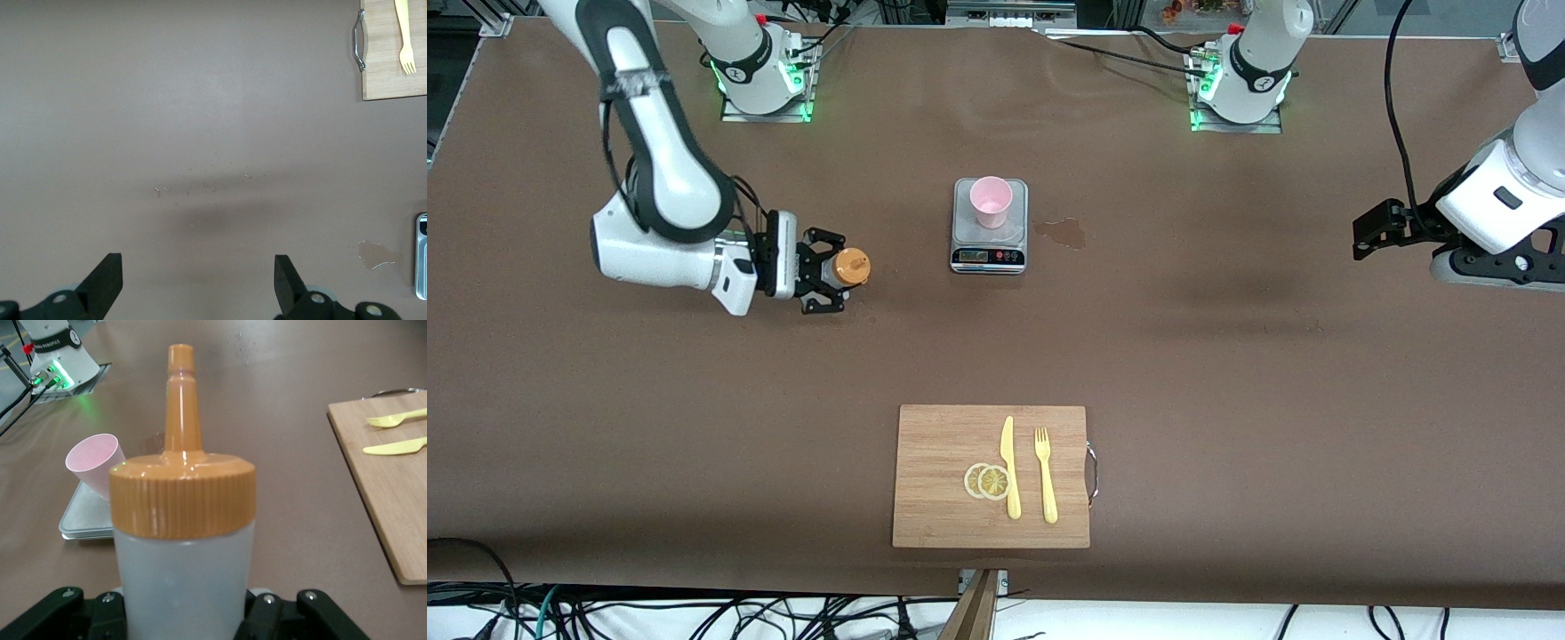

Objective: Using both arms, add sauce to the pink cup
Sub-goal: 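Lift the sauce bottle with the right gripper toward the pink cup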

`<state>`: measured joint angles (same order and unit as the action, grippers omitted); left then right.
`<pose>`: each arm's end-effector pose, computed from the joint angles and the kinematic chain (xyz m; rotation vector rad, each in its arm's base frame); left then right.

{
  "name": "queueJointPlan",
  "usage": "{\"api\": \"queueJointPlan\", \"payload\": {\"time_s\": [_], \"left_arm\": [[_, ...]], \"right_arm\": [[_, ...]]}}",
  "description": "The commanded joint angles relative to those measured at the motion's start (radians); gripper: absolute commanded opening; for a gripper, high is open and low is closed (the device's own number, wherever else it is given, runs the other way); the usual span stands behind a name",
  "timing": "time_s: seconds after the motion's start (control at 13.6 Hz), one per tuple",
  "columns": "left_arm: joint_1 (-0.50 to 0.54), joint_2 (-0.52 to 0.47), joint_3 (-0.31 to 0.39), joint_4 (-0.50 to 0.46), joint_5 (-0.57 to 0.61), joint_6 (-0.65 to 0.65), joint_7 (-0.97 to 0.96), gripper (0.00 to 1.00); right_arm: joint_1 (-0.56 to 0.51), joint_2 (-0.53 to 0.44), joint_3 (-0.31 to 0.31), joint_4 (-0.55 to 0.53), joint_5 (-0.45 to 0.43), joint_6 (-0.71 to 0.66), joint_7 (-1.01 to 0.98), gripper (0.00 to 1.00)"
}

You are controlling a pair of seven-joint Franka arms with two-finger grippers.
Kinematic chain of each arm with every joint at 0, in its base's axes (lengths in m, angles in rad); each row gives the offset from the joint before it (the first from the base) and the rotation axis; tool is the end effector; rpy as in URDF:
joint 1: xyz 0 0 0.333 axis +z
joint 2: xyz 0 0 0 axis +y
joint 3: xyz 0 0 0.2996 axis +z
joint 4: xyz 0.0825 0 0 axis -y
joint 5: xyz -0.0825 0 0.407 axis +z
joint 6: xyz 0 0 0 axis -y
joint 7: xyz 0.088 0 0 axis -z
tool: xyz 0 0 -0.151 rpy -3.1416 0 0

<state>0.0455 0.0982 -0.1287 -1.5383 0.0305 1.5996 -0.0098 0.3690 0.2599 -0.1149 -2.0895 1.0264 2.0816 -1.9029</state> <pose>0.6037 -0.0430 0.5250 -3.1194 0.1162 0.0550 0.5417 0.2184 0.2345 -1.7460 -1.6323 -0.5276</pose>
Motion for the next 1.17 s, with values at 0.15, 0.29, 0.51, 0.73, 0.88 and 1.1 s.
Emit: {"api": "queueJointPlan", "payload": {"time_s": [0.15,0.29,0.51,0.73,0.88,1.1], "left_arm": [[0.001,0.008,0.000,0.023,0.009,-0.010,-0.001,1.00],[0.001,0.008,0.000,0.023,0.009,-0.010,-0.001,1.00],[-0.001,0.008,-0.006,0.023,0.011,-0.010,-0.002,1.00],[-0.001,0.008,-0.003,0.023,0.011,-0.010,-0.004,1.00],[-0.001,0.008,0.000,0.023,0.009,-0.010,-0.004,1.00],[-0.001,0.008,-0.005,0.023,0.009,-0.010,-0.005,1.00]], "right_arm": [[0.100,-0.085,-0.016,-0.040,-0.228,0.046,0.293,0.11],[0.137,-0.093,-0.014,-0.043,-0.299,0.052,0.378,0.11],[0.218,-0.102,-0.016,-0.052,-0.417,0.087,0.529,0.11],[0.304,-0.148,-0.012,-0.101,-0.575,0.106,0.734,0.11],[0.347,-0.171,-0.005,-0.122,-0.646,0.104,0.839,0.11],[0.375,-0.188,0.047,-0.133,-0.745,0.092,0.994,0.11]]}}
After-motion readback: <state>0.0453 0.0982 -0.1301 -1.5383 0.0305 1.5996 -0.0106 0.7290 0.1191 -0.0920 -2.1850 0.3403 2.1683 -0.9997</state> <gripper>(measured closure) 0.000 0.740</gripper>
